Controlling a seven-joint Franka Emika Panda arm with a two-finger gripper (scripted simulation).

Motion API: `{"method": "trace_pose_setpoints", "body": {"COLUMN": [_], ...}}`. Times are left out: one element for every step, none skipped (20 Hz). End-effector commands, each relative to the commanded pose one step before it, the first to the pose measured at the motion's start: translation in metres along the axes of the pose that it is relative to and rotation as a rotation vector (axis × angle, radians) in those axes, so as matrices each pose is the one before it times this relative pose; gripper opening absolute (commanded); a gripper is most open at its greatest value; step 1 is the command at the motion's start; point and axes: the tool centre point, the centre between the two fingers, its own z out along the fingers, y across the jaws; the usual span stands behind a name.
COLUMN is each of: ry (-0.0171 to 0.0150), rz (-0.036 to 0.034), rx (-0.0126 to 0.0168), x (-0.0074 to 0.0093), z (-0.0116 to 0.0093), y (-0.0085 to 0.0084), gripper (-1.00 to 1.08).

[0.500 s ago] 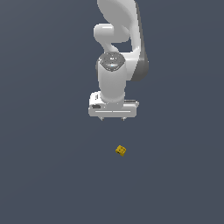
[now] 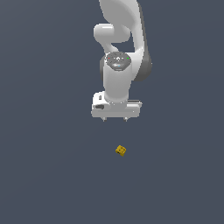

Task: Pick up the object and move it to a goal position.

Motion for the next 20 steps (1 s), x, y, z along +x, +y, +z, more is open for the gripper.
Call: {"method": "trace_pose_setpoints", "body": {"ry": [0.00228,0.00003,-0.00023,-0.00026,-0.00009,0.00002,0.00009,0.0001,0.00007,0.00004,0.00003,0.00003,0.00005,0.00006,0.00007,0.00007,0.00008,0.0001,0.00012,0.00015], "rz": [-0.00405,0.00069,0.00035,-0.00123,-0.00338,-0.00556,-0.00742,-0.00901,-0.01037,-0.01173,-0.01309,-0.01451,-0.01605,-0.01761,-0.01907,-0.02052,-0.022,-0.02349,-0.02498,-0.02647], "rx": [-0.00555,-0.00005,0.00055,0.00057,0.0001,-0.00024,-0.00045,-0.00053,-0.0005,-0.00046,-0.00045,-0.00047,-0.00053,-0.00058,-0.00058,-0.00056,-0.00055,-0.00053,-0.0005,-0.00046], "x": [0.00058,-0.0001,-0.00004,0.00014,0.00041,0.00066,0.00088,0.00108,0.00124,0.0014,0.00156,0.00173,0.00191,0.0021,0.00227,0.00244,0.00262,0.00279,0.00296,0.00312], "z": [-0.00046,-0.00008,0.00005,0.00019,0.00029,0.00042,0.00054,0.00066,0.00078,0.0009,0.00102,0.00114,0.00127,0.0014,0.00153,0.00167,0.00181,0.00195,0.0021,0.00226], "y": [-0.00231,-0.00002,0.00028,0.00021,0.00002,-0.00021,-0.00035,-0.0004,-0.00039,-0.00041,-0.00041,-0.00044,-0.00047,-0.0005,-0.00051,-0.0005,-0.00049,-0.00047,-0.00043,-0.00039], "gripper": [1.0,1.0,1.0,1.0,1.0,1.0,1.0,1.0,1.0,1.0,1.0,1.0,1.0,1.0,1.0,1.0,1.0,1.0,1.0,1.0]}}
